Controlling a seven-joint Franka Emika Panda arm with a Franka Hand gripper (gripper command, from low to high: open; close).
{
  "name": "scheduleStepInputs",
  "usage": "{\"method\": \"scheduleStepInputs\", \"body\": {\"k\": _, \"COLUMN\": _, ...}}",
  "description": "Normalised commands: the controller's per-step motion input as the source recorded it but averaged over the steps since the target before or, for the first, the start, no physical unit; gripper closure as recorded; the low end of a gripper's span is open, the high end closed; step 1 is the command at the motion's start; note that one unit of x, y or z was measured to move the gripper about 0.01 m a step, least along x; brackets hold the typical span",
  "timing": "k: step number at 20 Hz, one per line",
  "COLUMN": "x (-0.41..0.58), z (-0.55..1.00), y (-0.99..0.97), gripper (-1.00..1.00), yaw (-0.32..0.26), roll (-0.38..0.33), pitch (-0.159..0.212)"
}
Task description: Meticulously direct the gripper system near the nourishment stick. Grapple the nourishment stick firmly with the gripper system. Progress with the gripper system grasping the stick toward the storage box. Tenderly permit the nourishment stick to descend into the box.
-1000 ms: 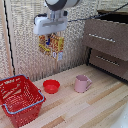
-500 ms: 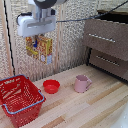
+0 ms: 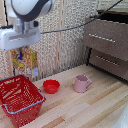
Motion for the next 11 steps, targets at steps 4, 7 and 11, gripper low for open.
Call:
{"method": "scheduleStepInputs", "body": {"k": 4, "x": 0.22, "z": -0.38, "y": 0.17, "gripper": -1.0, "yaw": -0.025, "roll": -0.045, "pitch": 0.028}}
{"method": "scheduleStepInputs", "body": {"k": 7, "x": 0.01, "z": -0.05, "y": 0.0, "gripper": -1.0, "yaw": -0.009, "roll": -0.014, "pitch": 0.0}}
{"method": "scheduleStepInputs", "body": {"k": 11, "x": 0.044, "z": 0.03, "y": 0.0, "gripper": -1.0, "yaw": -0.036, "roll": 0.0, "pitch": 0.038}}
